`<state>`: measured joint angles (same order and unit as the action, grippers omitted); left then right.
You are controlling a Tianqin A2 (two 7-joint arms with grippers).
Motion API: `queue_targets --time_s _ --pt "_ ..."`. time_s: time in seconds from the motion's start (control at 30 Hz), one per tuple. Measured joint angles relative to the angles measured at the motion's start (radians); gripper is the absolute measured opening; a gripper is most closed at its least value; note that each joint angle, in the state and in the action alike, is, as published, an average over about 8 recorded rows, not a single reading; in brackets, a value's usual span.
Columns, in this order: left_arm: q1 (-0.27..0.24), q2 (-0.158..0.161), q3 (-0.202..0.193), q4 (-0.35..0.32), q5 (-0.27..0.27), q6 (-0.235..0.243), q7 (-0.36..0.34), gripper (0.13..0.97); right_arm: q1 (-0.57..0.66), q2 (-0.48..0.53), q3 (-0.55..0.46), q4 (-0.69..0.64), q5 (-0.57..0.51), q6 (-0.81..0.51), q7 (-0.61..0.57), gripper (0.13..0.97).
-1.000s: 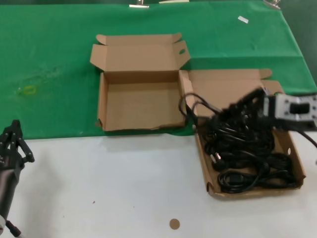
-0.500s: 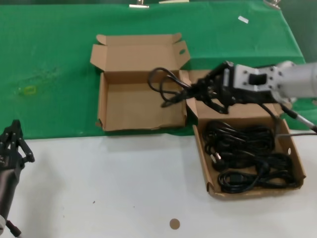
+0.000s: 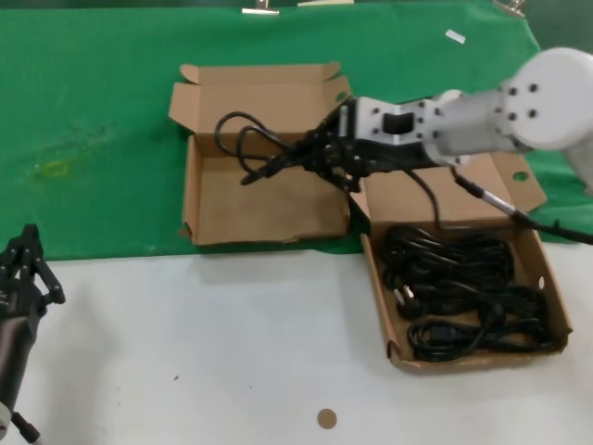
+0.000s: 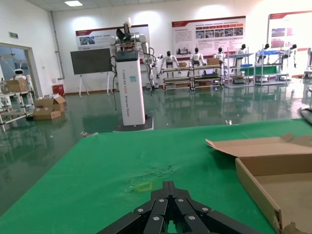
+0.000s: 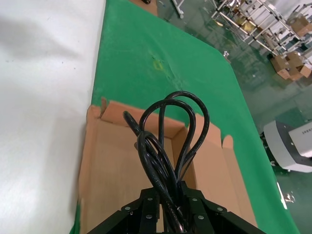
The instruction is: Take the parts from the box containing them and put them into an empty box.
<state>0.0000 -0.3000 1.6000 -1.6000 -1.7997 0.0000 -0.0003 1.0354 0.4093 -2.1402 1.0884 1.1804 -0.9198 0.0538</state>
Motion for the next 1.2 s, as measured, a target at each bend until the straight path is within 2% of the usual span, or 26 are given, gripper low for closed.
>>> queue_targets --time_s 0.33,0.8,1.1,1.2 --pt "0.0 0.0 0.0 0.0 0.0 0.0 0.0 0.144 0.082 -0.116 -0.032 -0.207 -0.009 0.044 -0.082 0.216" --pt "0.0 0.0 0.0 0.0 0.0 0.0 0.0 0.144 0.146 -0.2 -0.037 -0.407 0.007 0.12 -0.205 0.22" --pt "0.0 0.0 0.0 0.0 0.0 0.0 0.0 0.144 0.161 -0.224 -0.032 -0.459 0.027 0.137 -0.259 0.292" --pt "0.0 0.0 0.0 0.0 0.0 0.0 0.0 0.144 0.161 -0.225 -0.032 -0.462 0.028 0.138 -0.261 0.344"
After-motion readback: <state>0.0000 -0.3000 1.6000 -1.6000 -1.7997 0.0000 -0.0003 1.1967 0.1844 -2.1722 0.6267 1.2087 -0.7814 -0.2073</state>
